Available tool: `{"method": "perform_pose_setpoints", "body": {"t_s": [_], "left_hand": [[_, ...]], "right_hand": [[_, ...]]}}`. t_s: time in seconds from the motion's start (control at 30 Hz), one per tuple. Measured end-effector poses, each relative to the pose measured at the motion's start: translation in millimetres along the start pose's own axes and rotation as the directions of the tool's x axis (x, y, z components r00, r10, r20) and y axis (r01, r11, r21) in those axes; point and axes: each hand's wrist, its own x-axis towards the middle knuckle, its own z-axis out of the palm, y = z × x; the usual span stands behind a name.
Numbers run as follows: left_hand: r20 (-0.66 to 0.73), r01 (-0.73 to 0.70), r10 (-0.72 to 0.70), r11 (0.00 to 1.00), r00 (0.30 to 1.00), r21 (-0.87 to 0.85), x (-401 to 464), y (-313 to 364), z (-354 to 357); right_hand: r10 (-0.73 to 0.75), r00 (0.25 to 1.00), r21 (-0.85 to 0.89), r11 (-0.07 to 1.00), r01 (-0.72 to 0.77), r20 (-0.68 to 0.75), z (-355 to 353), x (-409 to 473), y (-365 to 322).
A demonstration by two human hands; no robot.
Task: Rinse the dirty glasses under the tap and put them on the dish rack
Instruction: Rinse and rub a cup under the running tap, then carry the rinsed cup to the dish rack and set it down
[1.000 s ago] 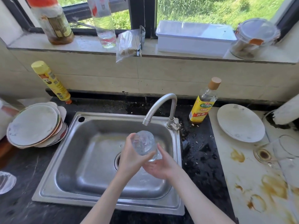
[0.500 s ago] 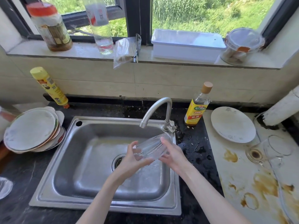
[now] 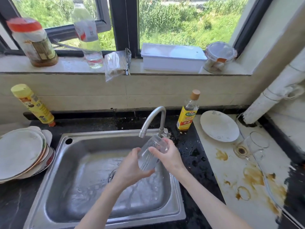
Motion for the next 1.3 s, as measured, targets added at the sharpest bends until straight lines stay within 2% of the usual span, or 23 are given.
{"method": "perform_pose_setpoints", "body": {"t_s": [0.13,0.2,0.3,0.33,0.4,0.53,0.67,0.83,1.0,1.1,1.3], "left_hand": [[0.071,0.004,0.005,0.991,0.997,-0.13,-11.1,-25.6,-9.6],[0.143,0.017,0.011,0.981,0.99,-0.191,-16.3,-38.0,-14.3],[0.239,0.012,0.052,0.966,0.97,-0.259,-22.0,-48.1,-24.4],[0.269,0.016,0.065,0.957,0.961,-0.289,-24.1,-48.1,-29.0],[0.294,-0.009,0.117,0.939,0.948,-0.345,-27.4,-47.9,-37.4],[0.304,-0.071,0.2,0.919,0.931,-0.388,-30.7,-45.2,-49.5],[0.344,-0.132,0.244,0.939,0.907,-0.318,-33.1,-44.8,-50.0],[0.451,-0.199,0.297,0.947,0.842,-0.252,-40.5,-43.1,-39.6],[0.409,-0.392,0.376,0.919,0.831,-0.049,-63.0,-41.8,-10.9],[0.474,-0.55,0.472,0.835,0.743,0.032,-83.7,-38.2,12.1],[0.586,-0.79,0.581,0.587,0.564,0.178,-137.9,-15.4,60.0]], "right_hand": [[0.102,0.971,0.056,0.992,-0.116,0.216,-8.8,-12.5,-4.1],[0.122,0.956,0.042,0.99,-0.137,0.266,-13.2,-18.1,-11.0],[0.143,0.962,-0.155,0.982,-0.108,0.234,-11.9,-24.4,-17.7],[0.152,0.961,-0.169,0.979,-0.114,0.232,-8.4,-28.5,-18.9],[0.153,0.963,-0.125,0.984,-0.128,0.222,0.7,-36.9,-14.1],[0.116,0.975,0.069,0.989,-0.131,0.191,19.2,-55.4,-4.9],[0.098,0.994,0.172,0.98,-0.104,0.043,32.3,-68.9,0.8],[0.12,0.992,0.405,0.91,-0.094,-0.04,33.8,-98.5,4.3],[0.184,0.958,0.348,0.932,-0.1,-0.218,28.1,-148.8,26.2],[0.199,0.918,0.346,0.935,-0.074,-0.344,18.1,-190.5,42.8],[0.189,0.806,0.329,0.944,0.008,-0.561,-12.5,-307.1,62.6]]}}
